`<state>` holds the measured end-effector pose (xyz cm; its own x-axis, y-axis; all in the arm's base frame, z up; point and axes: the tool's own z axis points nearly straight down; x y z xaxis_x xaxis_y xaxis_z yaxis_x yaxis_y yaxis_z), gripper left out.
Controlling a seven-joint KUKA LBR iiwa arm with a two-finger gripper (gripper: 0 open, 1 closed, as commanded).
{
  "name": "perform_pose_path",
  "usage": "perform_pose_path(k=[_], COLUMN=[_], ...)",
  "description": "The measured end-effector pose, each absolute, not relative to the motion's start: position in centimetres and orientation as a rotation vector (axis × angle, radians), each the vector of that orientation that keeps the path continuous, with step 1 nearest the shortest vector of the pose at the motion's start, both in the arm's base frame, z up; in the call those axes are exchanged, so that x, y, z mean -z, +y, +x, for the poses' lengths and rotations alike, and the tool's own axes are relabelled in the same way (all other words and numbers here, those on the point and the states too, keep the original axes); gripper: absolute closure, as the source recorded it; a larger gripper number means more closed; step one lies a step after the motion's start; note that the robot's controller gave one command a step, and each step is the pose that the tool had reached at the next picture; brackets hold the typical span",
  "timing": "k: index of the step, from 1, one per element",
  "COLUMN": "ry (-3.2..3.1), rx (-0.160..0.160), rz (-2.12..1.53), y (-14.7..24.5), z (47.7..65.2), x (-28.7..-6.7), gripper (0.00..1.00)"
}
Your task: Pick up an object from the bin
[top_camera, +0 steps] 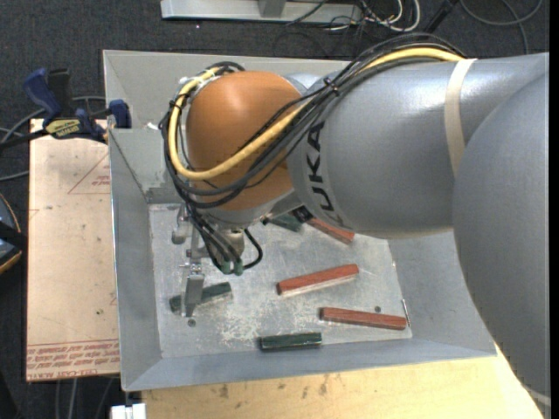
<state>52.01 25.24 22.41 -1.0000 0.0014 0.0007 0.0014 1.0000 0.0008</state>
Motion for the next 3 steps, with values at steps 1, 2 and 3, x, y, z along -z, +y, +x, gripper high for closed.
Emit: perform_pose_path(k=[1, 2, 3], ry=[-3.141, -3.134, -3.13], rx=[0.001, 0.007, 0.005], rz=[-0.003, 0.313, 0.325], y=[25.2, 24.2, 21.4], z=[52.0, 52.8, 51.5], x=[-22.4, -18.8, -9.5], gripper=[0.0, 0.0, 1.0])
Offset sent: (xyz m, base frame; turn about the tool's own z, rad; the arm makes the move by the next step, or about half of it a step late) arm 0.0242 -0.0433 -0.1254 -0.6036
